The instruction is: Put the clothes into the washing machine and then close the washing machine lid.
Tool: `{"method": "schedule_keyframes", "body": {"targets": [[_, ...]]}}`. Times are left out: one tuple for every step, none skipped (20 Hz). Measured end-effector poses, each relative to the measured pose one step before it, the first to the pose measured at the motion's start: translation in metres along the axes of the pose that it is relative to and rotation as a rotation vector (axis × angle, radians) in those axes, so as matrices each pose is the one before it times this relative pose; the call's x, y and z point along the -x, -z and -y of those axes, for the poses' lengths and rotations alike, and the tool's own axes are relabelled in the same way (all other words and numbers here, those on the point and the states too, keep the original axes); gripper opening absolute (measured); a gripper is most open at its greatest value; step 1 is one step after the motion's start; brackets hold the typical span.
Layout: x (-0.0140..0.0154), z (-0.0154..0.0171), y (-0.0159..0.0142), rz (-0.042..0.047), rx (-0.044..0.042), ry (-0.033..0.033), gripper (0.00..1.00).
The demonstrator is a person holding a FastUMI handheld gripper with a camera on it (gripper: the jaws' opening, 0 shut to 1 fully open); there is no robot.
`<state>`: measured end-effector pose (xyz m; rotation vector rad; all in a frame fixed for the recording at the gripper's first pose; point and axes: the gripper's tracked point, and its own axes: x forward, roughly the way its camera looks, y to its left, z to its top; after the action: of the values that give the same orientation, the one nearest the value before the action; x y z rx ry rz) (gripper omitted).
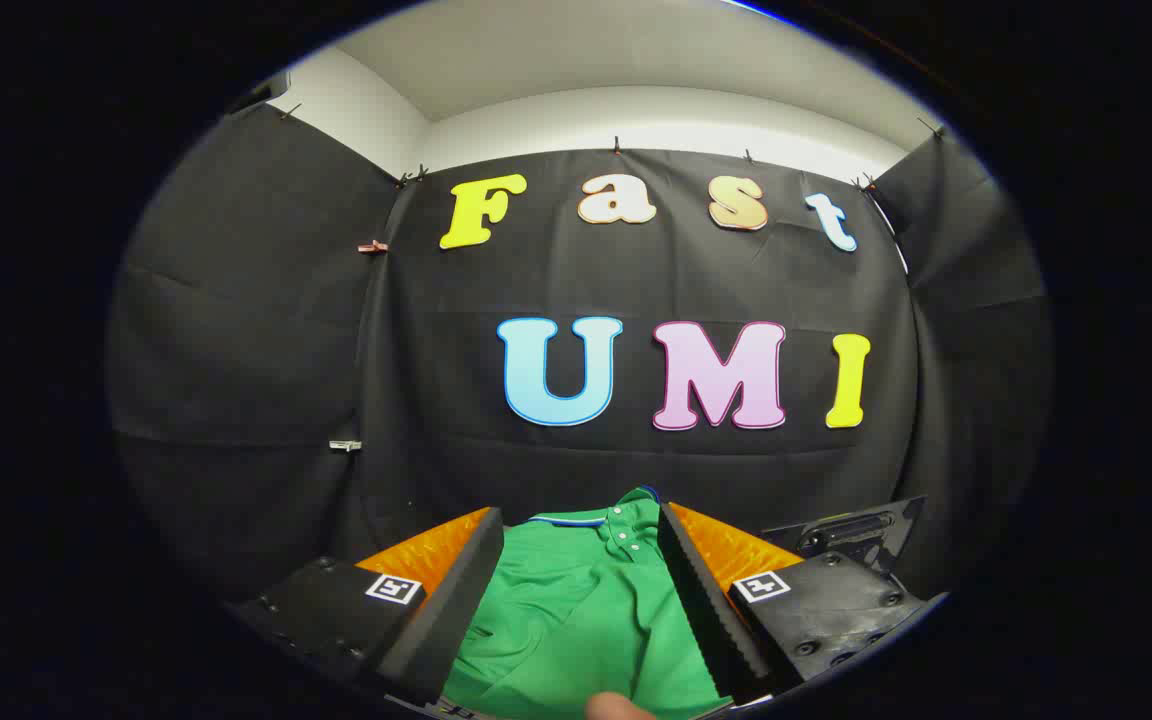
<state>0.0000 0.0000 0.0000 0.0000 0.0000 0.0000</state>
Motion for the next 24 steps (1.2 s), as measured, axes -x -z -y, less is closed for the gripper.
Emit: {"method": "schedule_keyframes", "body": {"targets": [[-0.00015,0.00096,-0.00066,0.00126,0.00125,0.00189,0.97],[0.0,0.0006,0.00089,-0.00134,0.00134,0.00015,0.97],[0.00085,-0.00125,0.00028,-0.00119,0.00117,-0.00019,0.97],[0.00023,-0.00017,0.0002,-0.00011,0.00131,-0.00025,0.97],[0.00034,0.00012,-0.00032,0.00089,-0.00005,-0.00071,0.97],[0.00019,0.00083,-0.00116,0.00197,0.00058,0.00135,0.97],[-0.00007,0.00083,-0.00053,0.00288,-0.00162,-0.00068,0.98],[0.00047,-0.00041,-0.00015,0.0003,-0.00249,-0.00034,0.98],[0.00078,0.0,-0.00049,-0.00005,-0.00278,-0.00083,0.97],[0.00089,-0.0006,-0.00042,-0.00008,-0.00199,-0.00245,0.98],[-0.00004,0.00068,-0.00048,0.00079,0.00241,0.0019,0.98],[0.00014,0.00197,-0.00034,0.00072,0.00216,0.00251,0.98],[-0.00004,0.00126,0.00027,-0.0008,-0.00011,0.00154,0.98],[0.00018,0.00044,0.00118,-0.00163,-0.00152,0.0005,0.98],[0.00049,0.00004,0.00015,-0.00162,-0.00093,-0.00167,0.98],[0.00054,-0.00053,0.0007,-0.00261,0.00137,-0.00128,0.98],[0.00057,-0.00007,0.00022,-0.00209,0.00294,-0.00135,0.98],[-0.00089,0.002,0.00068,-0.00227,0.00251,-0.00067,0.98],[-0.00028,0.00087,0.00023,-0.00108,-0.0001,-0.00085,0.98],[0.00032,-0.0008,-0.00022,-0.00036,-0.00115,-0.00112,0.98],[-0.00116,0.00038,-0.0007,0.00073,-0.00172,-0.00346,0.98],[-0.00276,-0.00147,-0.00056,0.00024,0.00083,-0.0111,0.98],[-0.00393,-0.00411,0.00144,-0.01448,0.00105,-0.01697,0.98],[-0.00456,-0.00211,0.00806,-0.03069,0.00644,-0.01734,0.98]]}}
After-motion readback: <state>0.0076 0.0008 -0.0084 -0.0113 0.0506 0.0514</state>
